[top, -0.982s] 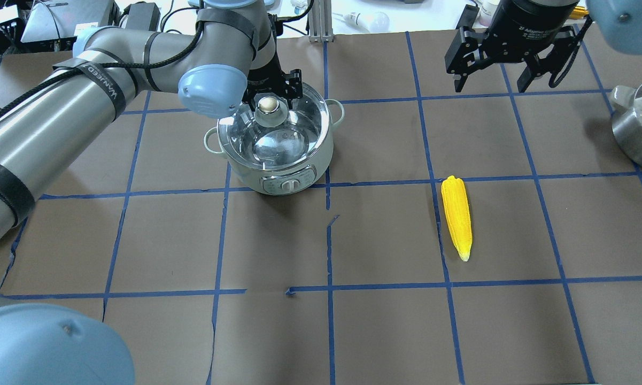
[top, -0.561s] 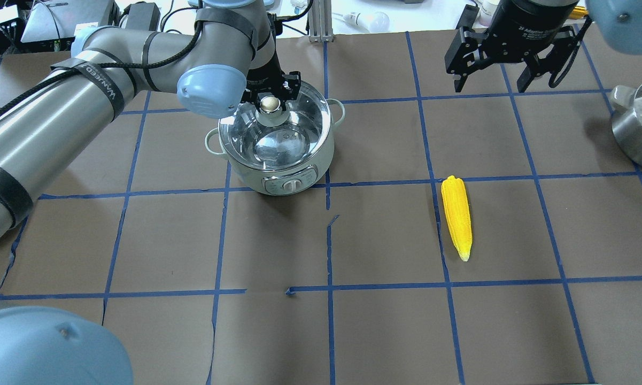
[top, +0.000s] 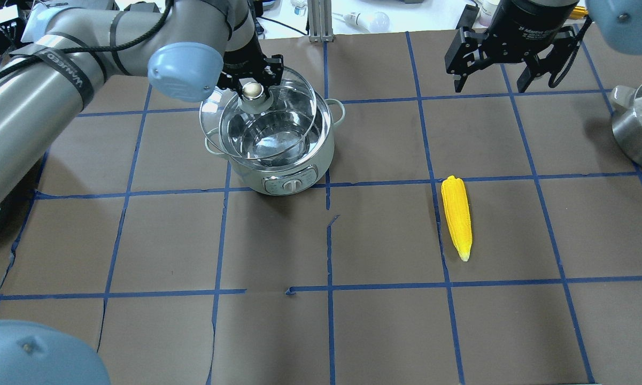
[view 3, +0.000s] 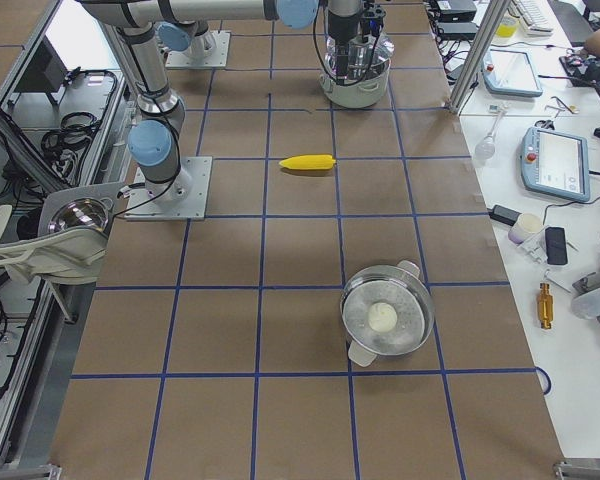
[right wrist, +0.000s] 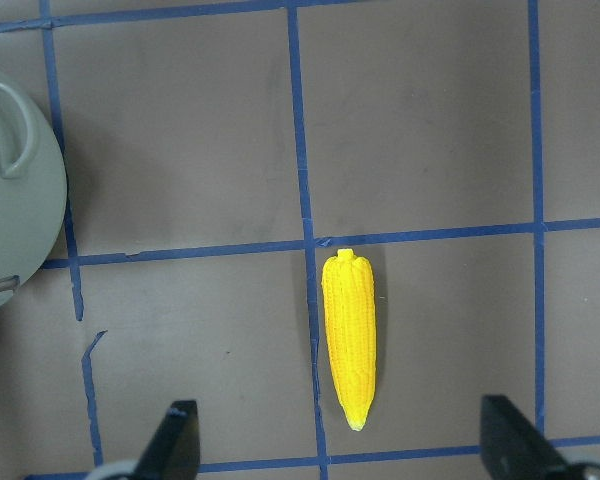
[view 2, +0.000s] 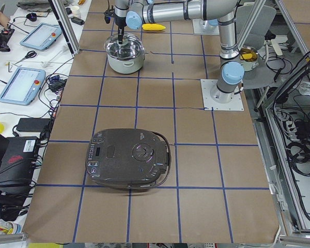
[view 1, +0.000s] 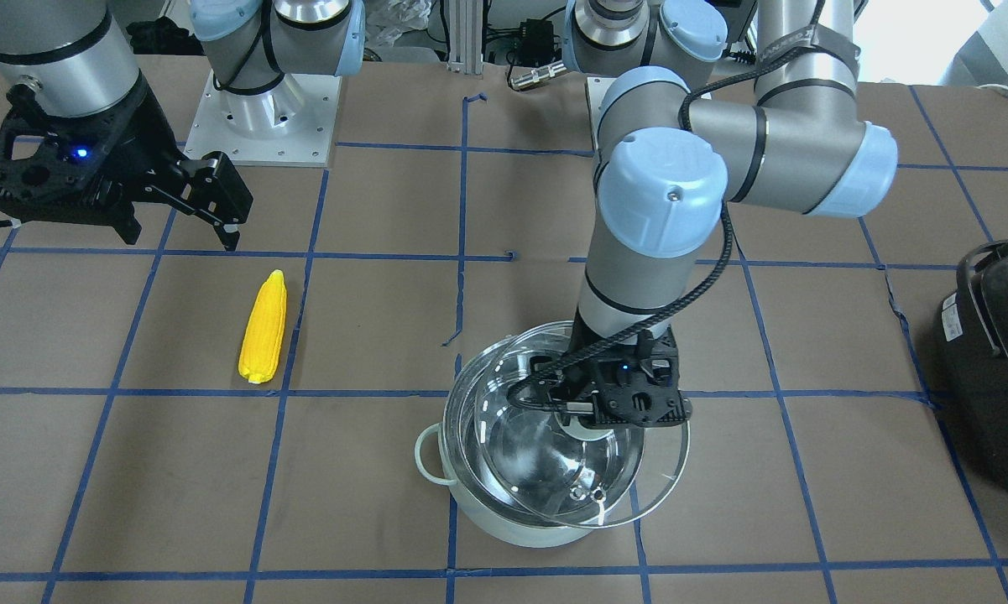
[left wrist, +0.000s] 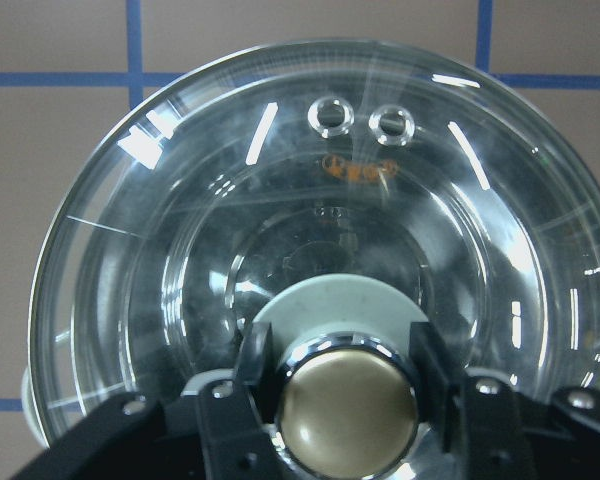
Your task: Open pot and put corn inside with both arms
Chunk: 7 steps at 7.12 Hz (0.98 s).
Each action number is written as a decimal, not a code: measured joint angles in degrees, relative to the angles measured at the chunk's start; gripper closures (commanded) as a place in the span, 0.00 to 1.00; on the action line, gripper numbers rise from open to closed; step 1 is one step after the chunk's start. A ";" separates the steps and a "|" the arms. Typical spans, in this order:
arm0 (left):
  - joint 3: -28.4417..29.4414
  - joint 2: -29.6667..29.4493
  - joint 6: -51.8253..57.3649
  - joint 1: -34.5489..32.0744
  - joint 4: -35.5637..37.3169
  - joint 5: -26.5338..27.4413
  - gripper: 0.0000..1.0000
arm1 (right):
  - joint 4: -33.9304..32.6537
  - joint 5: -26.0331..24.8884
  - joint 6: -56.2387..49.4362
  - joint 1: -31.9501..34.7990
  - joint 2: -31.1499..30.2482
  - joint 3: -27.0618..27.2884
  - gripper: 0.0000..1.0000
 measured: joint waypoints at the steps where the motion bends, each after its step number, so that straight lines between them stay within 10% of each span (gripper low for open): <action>1: -0.21 0.66 2.73 3.17 -0.77 -0.12 0.69 | -0.23 0.06 0.04 0.00 0.11 0.06 0.00; 7: -9.44 4.82 29.47 24.86 -2.30 -3.02 0.73 | -22.47 -1.31 -1.98 -0.51 2.33 20.22 0.00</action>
